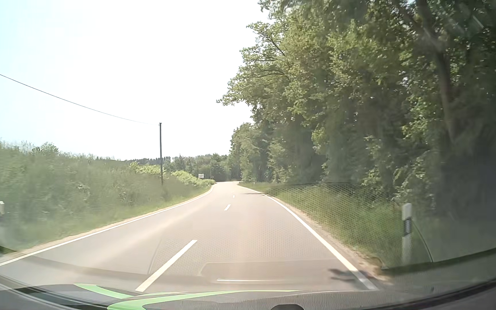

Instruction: Follow the waypoints while adhering to traffic rules and regulations

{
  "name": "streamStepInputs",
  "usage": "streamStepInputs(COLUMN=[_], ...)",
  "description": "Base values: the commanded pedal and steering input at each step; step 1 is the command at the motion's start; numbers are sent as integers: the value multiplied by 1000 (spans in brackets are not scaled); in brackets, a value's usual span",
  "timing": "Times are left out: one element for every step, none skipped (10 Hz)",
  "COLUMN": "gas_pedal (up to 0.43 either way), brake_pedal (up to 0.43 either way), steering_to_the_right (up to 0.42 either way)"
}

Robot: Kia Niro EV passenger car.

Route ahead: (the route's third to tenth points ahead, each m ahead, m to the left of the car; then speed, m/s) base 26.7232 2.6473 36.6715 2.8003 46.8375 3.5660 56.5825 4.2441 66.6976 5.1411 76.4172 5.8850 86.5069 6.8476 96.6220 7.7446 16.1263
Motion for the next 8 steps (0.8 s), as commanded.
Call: streamStepInputs(gas_pedal=[98, 98, 98, 98, 87, 87, 87, 87], brake_pedal=[0, 0, 0, 0, 0, 0, 0, 0], steering_to_the_right=[-9, -9, -9, -9, -9, -9, -9, -9])
